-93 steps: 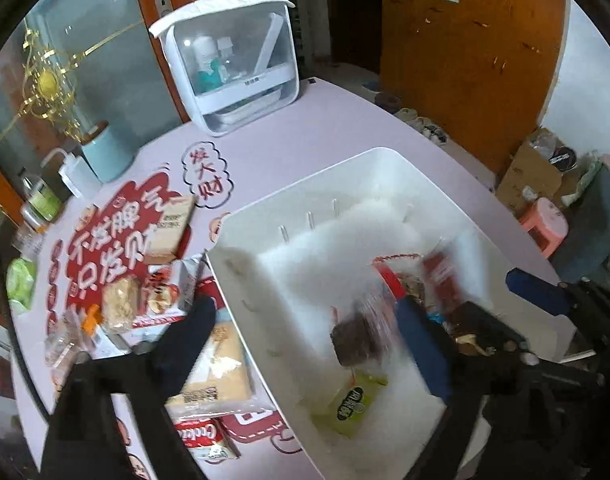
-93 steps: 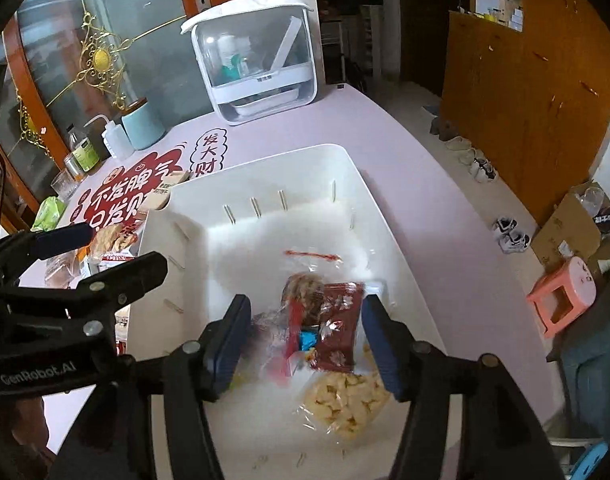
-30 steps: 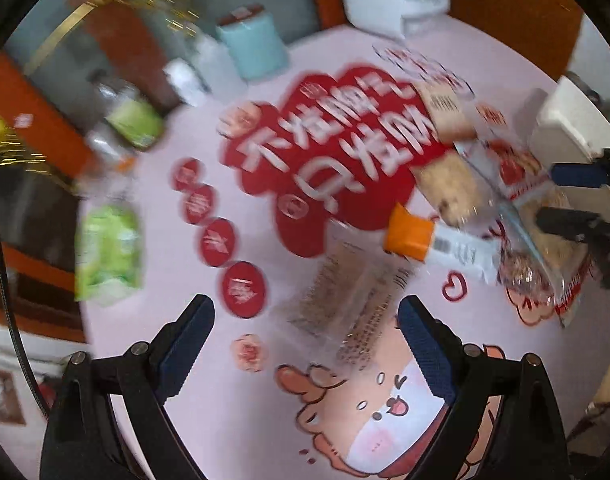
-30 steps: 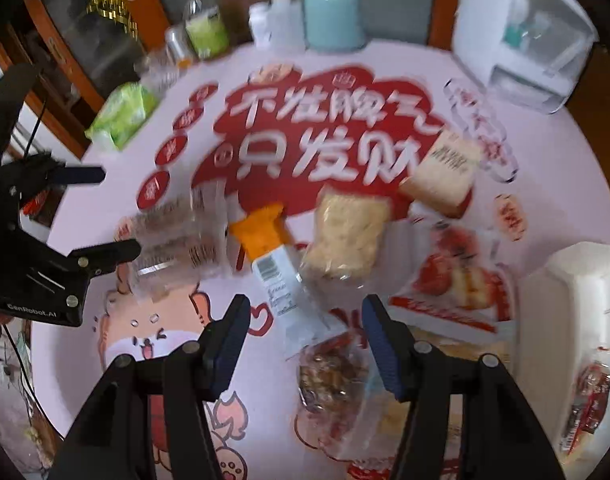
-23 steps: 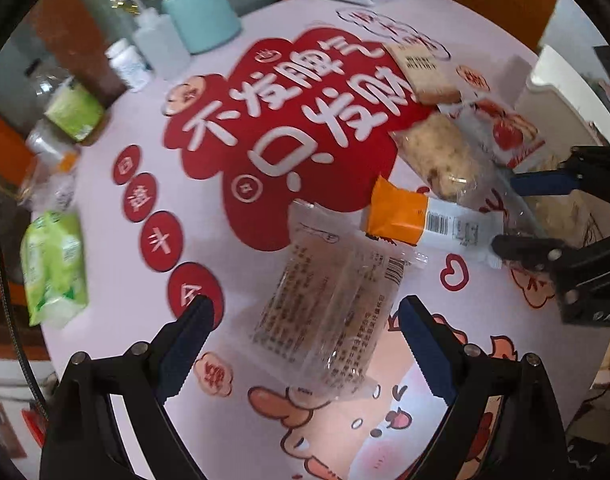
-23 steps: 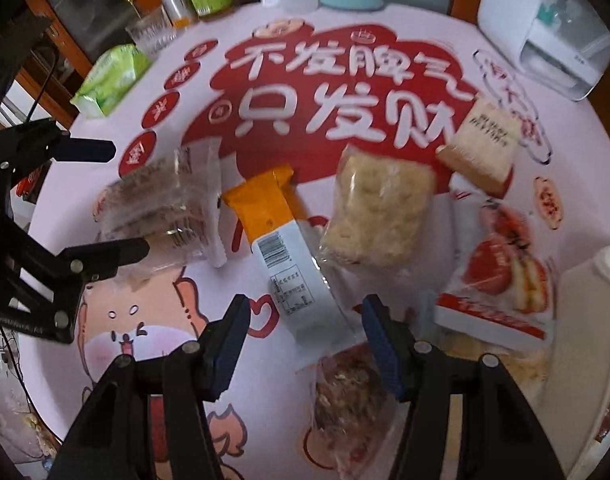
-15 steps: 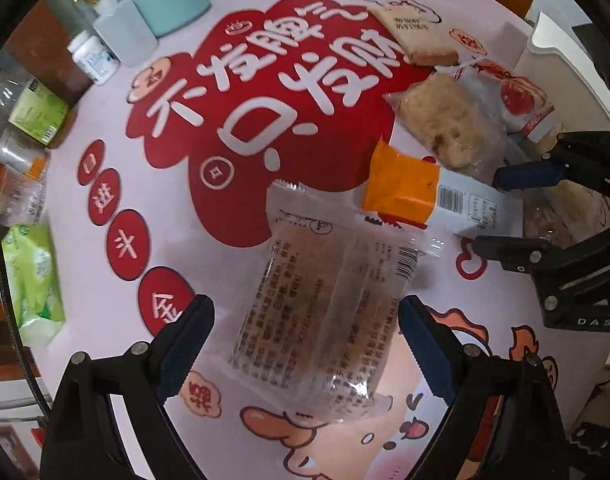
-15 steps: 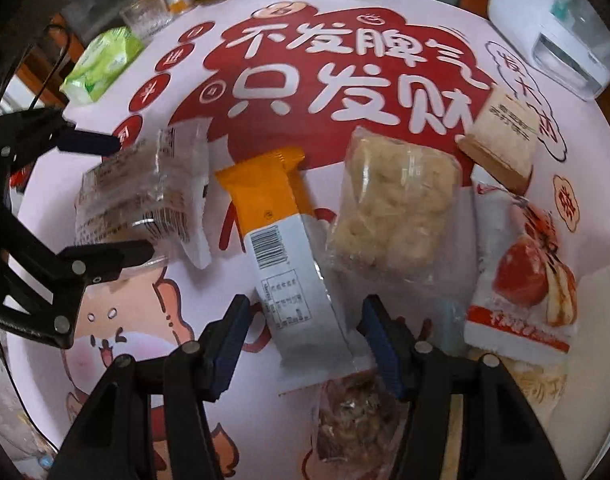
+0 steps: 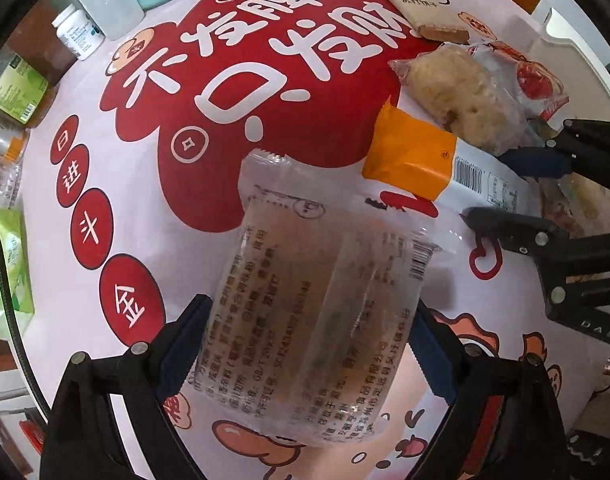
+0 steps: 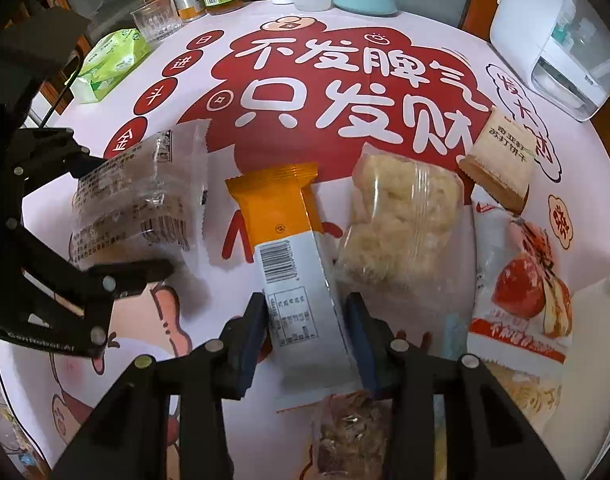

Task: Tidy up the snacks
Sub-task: 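Grasp the orange-topped white bar with the right tool while the left tool grasps the clear pastry bag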

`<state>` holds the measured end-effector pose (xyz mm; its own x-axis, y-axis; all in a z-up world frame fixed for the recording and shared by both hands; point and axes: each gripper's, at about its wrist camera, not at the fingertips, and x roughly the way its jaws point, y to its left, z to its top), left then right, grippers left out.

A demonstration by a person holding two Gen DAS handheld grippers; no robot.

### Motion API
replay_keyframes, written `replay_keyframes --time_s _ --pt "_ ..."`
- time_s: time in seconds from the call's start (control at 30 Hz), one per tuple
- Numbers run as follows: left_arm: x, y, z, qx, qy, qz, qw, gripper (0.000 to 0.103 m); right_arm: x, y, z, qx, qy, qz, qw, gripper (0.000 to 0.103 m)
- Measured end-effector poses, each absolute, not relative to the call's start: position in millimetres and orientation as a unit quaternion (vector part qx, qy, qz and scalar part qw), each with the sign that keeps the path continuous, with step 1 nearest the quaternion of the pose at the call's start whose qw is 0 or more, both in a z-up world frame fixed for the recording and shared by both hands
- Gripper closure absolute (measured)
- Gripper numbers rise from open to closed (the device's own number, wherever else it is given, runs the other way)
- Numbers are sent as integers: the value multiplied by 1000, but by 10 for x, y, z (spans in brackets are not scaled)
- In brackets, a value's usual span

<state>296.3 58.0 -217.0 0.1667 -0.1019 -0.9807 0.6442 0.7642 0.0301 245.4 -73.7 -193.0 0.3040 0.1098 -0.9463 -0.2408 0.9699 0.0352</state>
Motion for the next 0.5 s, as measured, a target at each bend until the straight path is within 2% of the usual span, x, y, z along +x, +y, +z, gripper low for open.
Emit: replay_keyframes --time_s 0.07,0.13,0.2,0.5 --pt "2889 565 -2143 223 589 -248 736 19 2427 -718 -1930 -52 580 110 805 64" --pt "2833 574 -2112 215 587 -238 743 30 2386 -719 -1909 -41 579 112 806 66" --pt "2754 598 -2069 208 585 -225 751 34 2338 -718 -1877 -28 581 114 805 66" --pt "2361 931 -1735 126 594 -165 777 37 1912 -759 -1374 14 537 128 834 66"
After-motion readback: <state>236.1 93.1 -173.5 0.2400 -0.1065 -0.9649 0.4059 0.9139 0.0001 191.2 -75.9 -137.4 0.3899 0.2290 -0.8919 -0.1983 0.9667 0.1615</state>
